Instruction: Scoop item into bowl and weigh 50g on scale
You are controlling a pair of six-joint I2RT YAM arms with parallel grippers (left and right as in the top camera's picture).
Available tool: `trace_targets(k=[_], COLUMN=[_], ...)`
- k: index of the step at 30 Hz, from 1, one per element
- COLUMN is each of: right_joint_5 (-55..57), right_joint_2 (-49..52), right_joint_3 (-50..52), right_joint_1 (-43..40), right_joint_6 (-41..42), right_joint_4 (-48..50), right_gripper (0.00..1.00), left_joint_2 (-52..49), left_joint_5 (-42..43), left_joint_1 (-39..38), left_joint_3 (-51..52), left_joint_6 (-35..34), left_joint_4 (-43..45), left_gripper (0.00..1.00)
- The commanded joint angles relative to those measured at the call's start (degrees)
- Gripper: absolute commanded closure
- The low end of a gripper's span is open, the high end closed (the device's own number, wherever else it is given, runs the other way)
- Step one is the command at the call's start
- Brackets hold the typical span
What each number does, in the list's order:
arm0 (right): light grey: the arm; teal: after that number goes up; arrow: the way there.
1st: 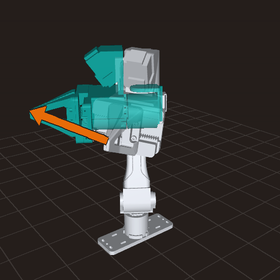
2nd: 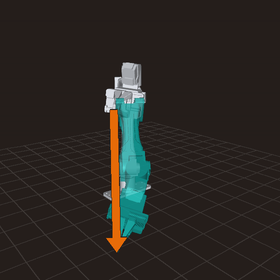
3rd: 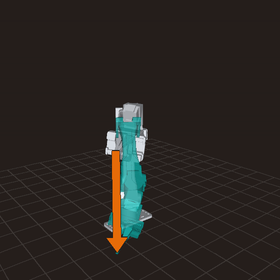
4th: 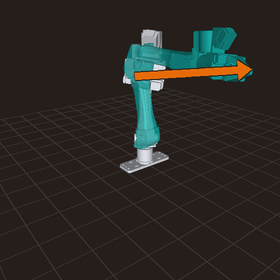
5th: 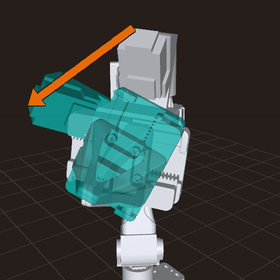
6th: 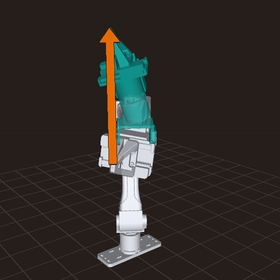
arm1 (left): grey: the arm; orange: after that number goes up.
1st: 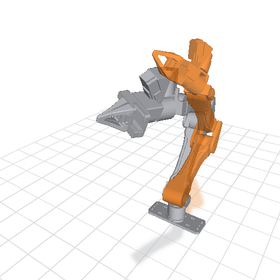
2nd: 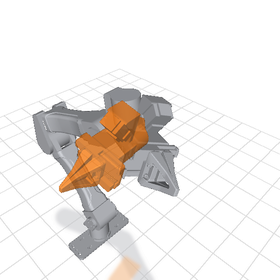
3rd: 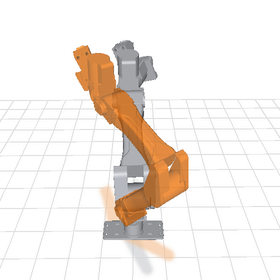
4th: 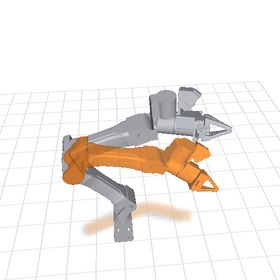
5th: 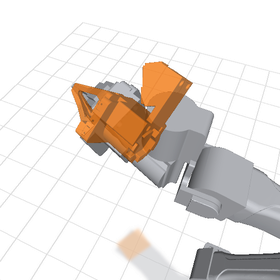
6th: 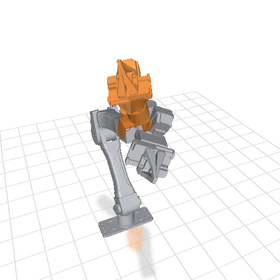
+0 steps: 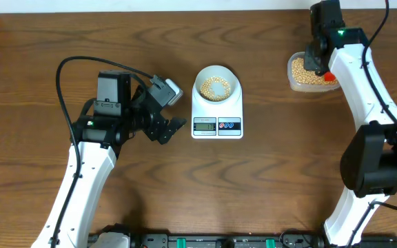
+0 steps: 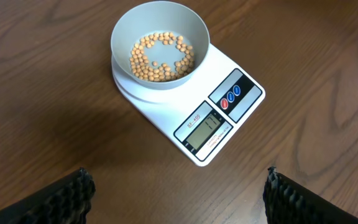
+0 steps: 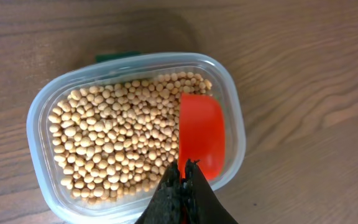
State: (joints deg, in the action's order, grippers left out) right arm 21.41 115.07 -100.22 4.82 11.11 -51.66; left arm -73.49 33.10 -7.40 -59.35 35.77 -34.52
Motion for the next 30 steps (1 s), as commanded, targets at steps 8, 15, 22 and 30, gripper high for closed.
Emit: trace_targets(k=[8,15,22,30], right_joint_5=[0.0,-6.4,-13.7,-21.0], right_joint_2=[0.5,0.5,0.5,0.5], right_joint_3=[4.2,4.2,4.2,4.2], right_joint_1=[0.0,-0.7,-3.0,-5.7], right_joint_6=[0.8,-0.5,-1.6,-2.2], right_joint_4=[3.2,3.9,4.1,4.1], right_gripper=[0.99,0.99,0.99,0.99], left_joint_2=[0.1,0.1,0.1,0.1], left_joint_5=[0.7,0.7,0.7,0.7], left_joint_1=[-0.1,-0.1,-0.1,-0.1], left_joint_3=[0.4,0.4,0.4,0.4], left_joint_6=[-0.7,-0.7,-0.7,-0.7], left_joint_4=[-0.1,-0.1,-0.1,-0.1], left_gripper=[0.1,0.1,0.11,0.1])
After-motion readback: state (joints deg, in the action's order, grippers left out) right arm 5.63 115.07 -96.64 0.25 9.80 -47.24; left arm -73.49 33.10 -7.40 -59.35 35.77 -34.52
